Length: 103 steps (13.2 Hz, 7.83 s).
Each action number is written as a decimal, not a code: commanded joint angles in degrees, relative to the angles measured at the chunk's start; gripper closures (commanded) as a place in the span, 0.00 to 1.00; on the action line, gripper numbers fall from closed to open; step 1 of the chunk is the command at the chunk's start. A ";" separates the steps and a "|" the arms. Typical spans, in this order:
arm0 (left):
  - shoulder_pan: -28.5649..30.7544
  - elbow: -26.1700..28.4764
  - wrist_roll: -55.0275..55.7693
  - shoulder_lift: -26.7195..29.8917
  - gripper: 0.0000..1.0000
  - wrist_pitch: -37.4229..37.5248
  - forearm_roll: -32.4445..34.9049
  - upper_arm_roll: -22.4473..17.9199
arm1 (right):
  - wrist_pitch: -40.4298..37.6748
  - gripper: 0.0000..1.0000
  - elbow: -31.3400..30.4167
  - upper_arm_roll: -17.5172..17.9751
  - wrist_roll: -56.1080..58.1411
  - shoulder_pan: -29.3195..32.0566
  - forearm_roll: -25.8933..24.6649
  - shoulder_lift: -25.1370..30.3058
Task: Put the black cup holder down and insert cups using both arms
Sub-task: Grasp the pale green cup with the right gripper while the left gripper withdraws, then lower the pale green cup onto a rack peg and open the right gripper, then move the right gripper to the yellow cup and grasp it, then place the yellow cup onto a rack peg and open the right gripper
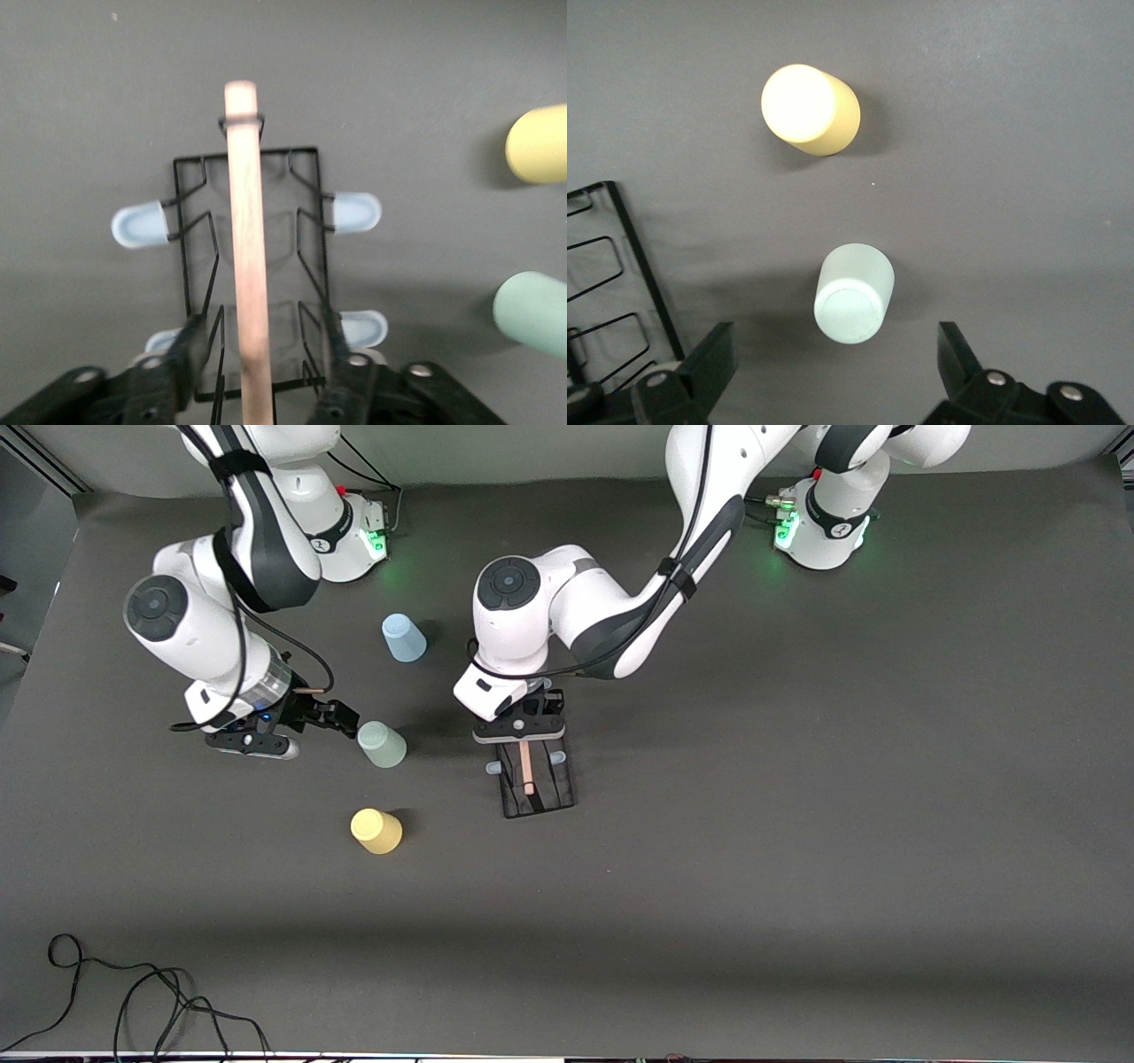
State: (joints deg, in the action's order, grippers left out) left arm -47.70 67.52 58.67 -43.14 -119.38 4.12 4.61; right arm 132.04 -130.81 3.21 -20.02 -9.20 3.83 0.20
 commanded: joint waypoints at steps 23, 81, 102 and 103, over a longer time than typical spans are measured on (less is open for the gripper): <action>44.71 24.51 -51.20 45.34 0.00 36.67 -3.51 -2.59 | -7.84 1.00 0.71 -1.11 -8.60 -5.83 3.63 0.85; 45.68 24.68 -52.86 44.81 0.00 35.27 -2.89 -2.33 | 2.61 0.22 30.44 -15.87 5.69 -13.04 14.10 -36.06; 45.33 25.56 -52.95 44.81 0.00 33.08 -2.36 -1.98 | -8.65 1.00 32.90 -15.60 -41.41 -32.19 8.47 -21.99; 45.24 25.82 -52.95 44.99 0.00 32.98 -2.45 -1.98 | -7.69 1.00 32.90 -15.60 -41.94 -32.54 8.47 -22.69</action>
State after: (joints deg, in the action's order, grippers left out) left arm -1.88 91.42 6.52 0.64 -84.87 1.23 2.67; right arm 122.69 -98.96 -12.08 -59.17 -40.35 12.93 -20.81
